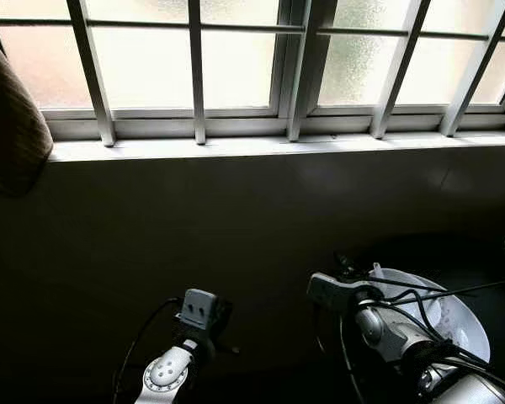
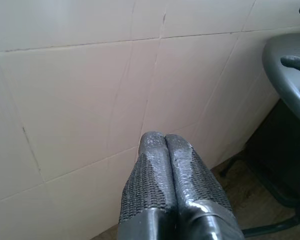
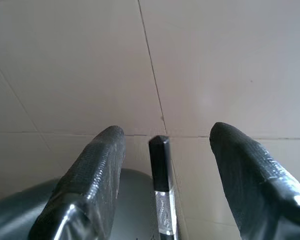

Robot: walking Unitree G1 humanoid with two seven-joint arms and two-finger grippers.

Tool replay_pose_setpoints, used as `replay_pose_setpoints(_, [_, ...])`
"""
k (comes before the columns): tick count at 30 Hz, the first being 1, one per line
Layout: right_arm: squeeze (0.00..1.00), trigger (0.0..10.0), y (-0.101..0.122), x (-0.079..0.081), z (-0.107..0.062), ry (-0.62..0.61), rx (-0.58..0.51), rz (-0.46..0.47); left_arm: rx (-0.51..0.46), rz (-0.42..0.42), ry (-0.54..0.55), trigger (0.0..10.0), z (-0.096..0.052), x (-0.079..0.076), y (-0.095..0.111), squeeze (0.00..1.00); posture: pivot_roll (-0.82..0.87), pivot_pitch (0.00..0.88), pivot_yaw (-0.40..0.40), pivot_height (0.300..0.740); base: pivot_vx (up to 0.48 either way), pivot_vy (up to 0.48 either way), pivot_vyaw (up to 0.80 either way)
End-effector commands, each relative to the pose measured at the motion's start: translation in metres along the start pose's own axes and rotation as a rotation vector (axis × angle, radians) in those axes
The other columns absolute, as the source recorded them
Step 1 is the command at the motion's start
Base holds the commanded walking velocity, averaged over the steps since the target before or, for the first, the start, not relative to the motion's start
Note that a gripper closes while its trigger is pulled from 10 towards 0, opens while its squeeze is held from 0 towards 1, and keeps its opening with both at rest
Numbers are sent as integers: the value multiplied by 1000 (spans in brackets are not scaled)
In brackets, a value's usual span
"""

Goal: Kitchen organization

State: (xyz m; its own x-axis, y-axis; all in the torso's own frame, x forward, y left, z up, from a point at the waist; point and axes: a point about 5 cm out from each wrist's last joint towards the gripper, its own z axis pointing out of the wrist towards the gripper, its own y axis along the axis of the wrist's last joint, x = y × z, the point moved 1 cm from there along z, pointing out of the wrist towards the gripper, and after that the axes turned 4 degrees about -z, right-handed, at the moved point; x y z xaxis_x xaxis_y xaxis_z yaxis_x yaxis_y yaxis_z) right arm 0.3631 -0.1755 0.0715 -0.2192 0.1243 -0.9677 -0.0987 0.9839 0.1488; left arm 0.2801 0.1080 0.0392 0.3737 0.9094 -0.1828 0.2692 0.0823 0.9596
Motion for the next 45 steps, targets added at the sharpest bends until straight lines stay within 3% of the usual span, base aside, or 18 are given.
replay_pose_setpoints(1, [0, 10000, -2, -2, 1, -3, 5, -22, -5, -2, -5, 10000, 2, 0, 2, 0, 42, 0, -62, 740, 0, 0, 0])
replay_pose_setpoints(9, [0, 10000, -6, -5, 3, 0, 35, -10, -5, -5, -6, 10000, 1, -2, 1, 0, 52, 0, -69, 740, 0, 0, 0])
replay_pose_setpoints(10, [0, 5804, -7, -5, 3, 5, 44, 7, -5, -6, -6, 10000, 1, -2, 1, 0, 53, 0, -69, 740, 0, 0, 0])
replay_pose_setpoints(11, [0, 3686, -7, -5, 3, 5, 51, 13, -4, -6, -6, 10000, 1, -2, 1, 0, 53, 0, -70, 740, 0, 0, 0])
replay_pose_setpoints(13, [0, 3686, -8, -5, 3, 3, 53, 14, -4, -7, -6, 10000, 1, -2, 1, 0, 54, 0, -70, 740, 0, 0, 0])
replay_pose_setpoints(14, [0, 0, -8, -5, 3, -1, 56, 15, -4, -7, -7, 10000, 1, -3, 1, 0, 55, 0, -71, 740, 0, 0, 0])
replay_pose_setpoints(33, [0, 0, -3, -6, 2, -113, 79, -32, 4, -18, -11, 10000, -2, -5, -2, 0, 46, 0, -71, 740, 0, 0, 0])
replay_pose_setpoints(38, [0, 0, 3, -10, 3, -176, 62, -140, 4, -21, -11, 10000, -2, -5, -2, 0, 44, 0, -71, 740, 0, 0, 0])
replay_pose_setpoints(41, [0, 0, 5, -26, 6, -283, 61, -213, 5, -26, -10, 10000, -1, -4, -2, 0, 36, 0, -67, 740, 0, 0, 0])
replay_pose_setpoints(45, [0, 0, 8, -33, 7, -316, 45, -206, 6, -30, -10, 10000, 0, -4, -2, 0, 34, 0, -66, 740, 0, 0, 0])
